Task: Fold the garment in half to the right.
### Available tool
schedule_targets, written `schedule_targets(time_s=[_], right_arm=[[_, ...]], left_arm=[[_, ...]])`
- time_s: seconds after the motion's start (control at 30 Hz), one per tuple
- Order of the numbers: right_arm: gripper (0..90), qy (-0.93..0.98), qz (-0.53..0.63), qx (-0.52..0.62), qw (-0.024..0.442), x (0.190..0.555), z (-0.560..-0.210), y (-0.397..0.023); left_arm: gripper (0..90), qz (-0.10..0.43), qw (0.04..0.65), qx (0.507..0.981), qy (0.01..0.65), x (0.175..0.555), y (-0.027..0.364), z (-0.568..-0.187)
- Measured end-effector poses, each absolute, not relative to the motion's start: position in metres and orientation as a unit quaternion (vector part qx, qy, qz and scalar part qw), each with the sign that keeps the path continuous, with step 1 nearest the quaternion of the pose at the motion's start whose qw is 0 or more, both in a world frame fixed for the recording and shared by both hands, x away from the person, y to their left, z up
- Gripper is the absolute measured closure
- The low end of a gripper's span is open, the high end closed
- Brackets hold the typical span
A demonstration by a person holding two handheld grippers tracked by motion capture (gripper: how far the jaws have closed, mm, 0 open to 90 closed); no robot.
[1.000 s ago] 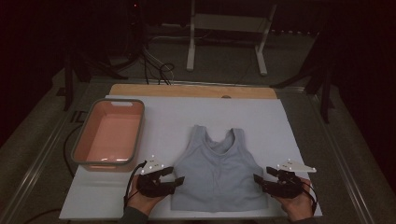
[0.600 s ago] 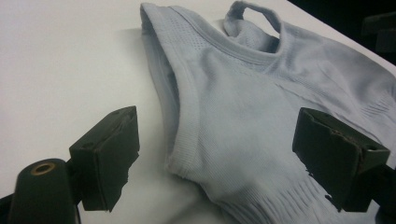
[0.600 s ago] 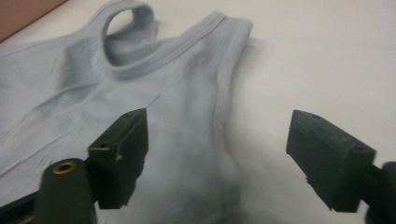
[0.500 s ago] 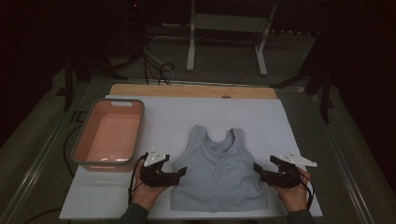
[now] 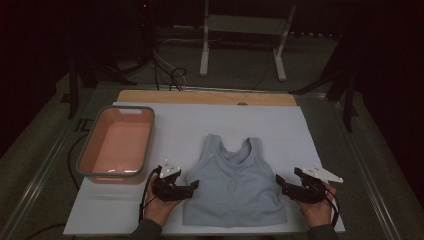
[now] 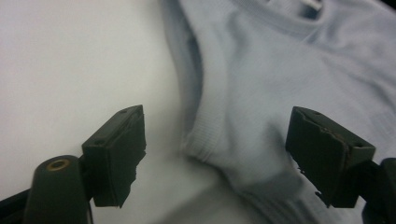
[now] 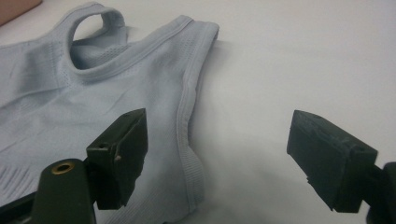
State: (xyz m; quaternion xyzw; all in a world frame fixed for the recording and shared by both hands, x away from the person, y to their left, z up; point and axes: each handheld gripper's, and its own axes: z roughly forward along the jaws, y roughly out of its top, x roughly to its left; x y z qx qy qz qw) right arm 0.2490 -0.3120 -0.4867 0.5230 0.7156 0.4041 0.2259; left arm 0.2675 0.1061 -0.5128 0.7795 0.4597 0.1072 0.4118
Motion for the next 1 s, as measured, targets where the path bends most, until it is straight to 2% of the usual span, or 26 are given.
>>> schedule_targets(time_s=[0.13, 0.23, 0.3, 0.37, 0.47, 0.53, 0.63, 0.83, 1.0], right_arm=[[20.8, 0.719, 0.399, 0.52, 0.233, 0.248, -0.487, -0.312], [20.9, 0.721, 0.395, 0.518, 0.237, 0.248, -0.487, -0.31], [21.0, 0.724, 0.394, 0.516, 0.236, 0.248, -0.487, -0.31], [21.1, 0.724, 0.394, 0.515, 0.235, 0.248, -0.488, -0.309], [21.2, 0.729, 0.393, 0.511, 0.231, 0.248, -0.488, -0.306], [21.8, 0.735, 0.389, 0.507, 0.228, 0.248, -0.489, -0.305], [24.9, 0.74, 0.387, 0.503, 0.221, 0.248, -0.489, -0.303], [38.8, 0.749, 0.379, 0.504, 0.202, 0.248, -0.491, -0.302], [42.8, 0.756, 0.379, 0.498, 0.191, 0.248, -0.491, -0.3]], left_arm=[[27.5, 0.099, 0.4, 0.784, 0.464, 0.268, 0.104, -0.517], [36.2, 0.098, 0.399, 0.785, 0.464, 0.267, 0.102, -0.519], [44.8, 0.083, 0.402, 0.786, 0.463, 0.267, 0.101, -0.52], [49.0, 0.076, 0.399, 0.787, 0.465, 0.267, 0.099, -0.522], [64.5, 0.047, 0.415, 0.779, 0.468, 0.268, 0.099, -0.522], [71.6, 0.04, 0.425, 0.774, 0.468, 0.268, 0.099, -0.52], [75.2, 0.035, 0.433, 0.77, 0.467, 0.268, 0.101, -0.516], [77.5, 0.04, 0.439, 0.766, 0.469, 0.269, 0.108, -0.509], [77.7, 0.049, 0.441, 0.759, 0.477, 0.269, 0.116, -0.504]])
